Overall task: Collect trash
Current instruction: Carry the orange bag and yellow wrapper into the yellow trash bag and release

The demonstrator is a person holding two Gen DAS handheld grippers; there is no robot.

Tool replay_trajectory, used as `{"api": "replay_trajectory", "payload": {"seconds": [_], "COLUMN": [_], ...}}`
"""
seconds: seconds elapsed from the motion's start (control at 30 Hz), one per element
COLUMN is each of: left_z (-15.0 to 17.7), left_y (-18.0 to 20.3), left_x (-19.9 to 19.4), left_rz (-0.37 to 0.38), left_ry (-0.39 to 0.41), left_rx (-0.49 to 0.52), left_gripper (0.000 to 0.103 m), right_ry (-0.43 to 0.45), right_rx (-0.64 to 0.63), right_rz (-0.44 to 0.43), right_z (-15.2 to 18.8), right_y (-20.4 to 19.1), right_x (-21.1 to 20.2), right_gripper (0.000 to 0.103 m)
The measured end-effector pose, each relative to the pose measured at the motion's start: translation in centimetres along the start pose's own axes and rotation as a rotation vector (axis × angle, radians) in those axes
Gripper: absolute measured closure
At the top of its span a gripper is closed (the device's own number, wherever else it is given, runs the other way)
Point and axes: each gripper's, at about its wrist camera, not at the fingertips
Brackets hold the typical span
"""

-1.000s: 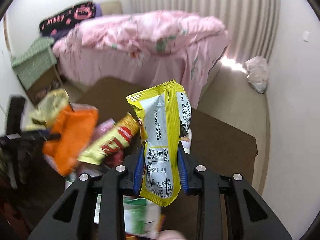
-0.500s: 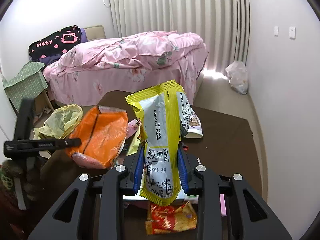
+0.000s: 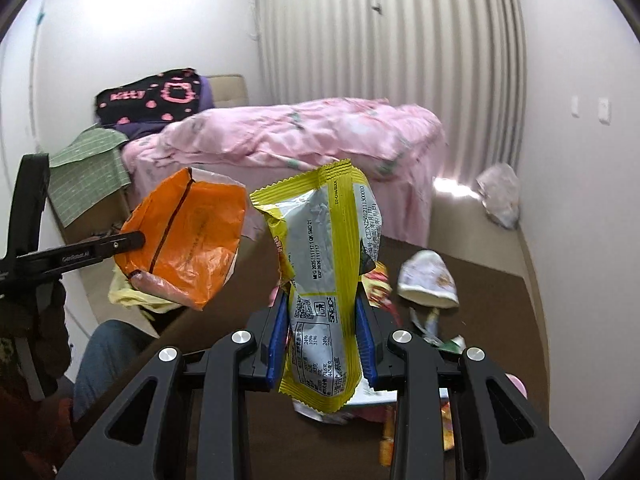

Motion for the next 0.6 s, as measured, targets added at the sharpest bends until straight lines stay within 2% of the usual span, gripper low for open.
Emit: {"api": "replay_trajectory", "payload": {"seconds": [0.1, 0.2, 0.23, 0.27, 0.33, 0.4, 0.43, 0.53, 0.6], "left_z": [-0.4, -0.8, -1.0, -1.0, -0.8, -0.2, 0.4, 2.4, 3.8], "left_y": [-2.8, -5.5, -6.4, -7.0, -8.6, -10.0, -10.8, -11.6, -11.5], "left_x": [-1.0, -2.0, -2.2, -2.1, -1.2, -0.1, 1.0, 4.7, 6.8], "left_rz": [-0.093, -0.277, -0.387, -0.451, -0.534, -0.520, -0.485, -0.425, -0.413], "left_ry": [0.034, 0.115, 0.152, 0.166, 0.156, 0.112, 0.072, -0.034, -0.101], "left_rx": [-0.032, -0.031, -0.007, 0.007, 0.006, -0.037, -0.068, -0.086, -0.086], "left_gripper": [0.092, 0.092, 0.092, 0.092, 0.092, 0.092, 0.092, 0.092, 0.092], "right_ry": [0.002, -0.002, -0.006, -0.011, -0.022, -0.037, -0.047, -0.074, -0.091], "right_rx": [-0.020, -0.041, -0.048, -0.057, -0.071, -0.082, -0.091, -0.121, -0.140], "right_rz": [-0.026, -0.058, -0.070, -0.081, -0.099, -0.113, -0.123, -0.157, -0.192], "right_z": [-0.5, -0.7, -0.8, -0.8, -0.8, -0.7, -0.8, -1.2, -1.8], "right_y": [-1.4, -2.9, -3.4, -3.8, -4.4, -5.1, -5.5, -6.4, -7.3], "right_x": [0.3, 1.0, 1.3, 1.7, 2.4, 3.5, 4.2, 6.9, 9.2], "right_gripper": [0.074, 0.074, 0.074, 0.074, 0.074, 0.074, 0.074, 0.074, 0.074]}}
Point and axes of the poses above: each gripper's, at about its wrist camera, not at the fingertips, and x roughly the way its jaws point, y to its right, z to its underside, and after that the axes turned 6 degrees about y, right-handed
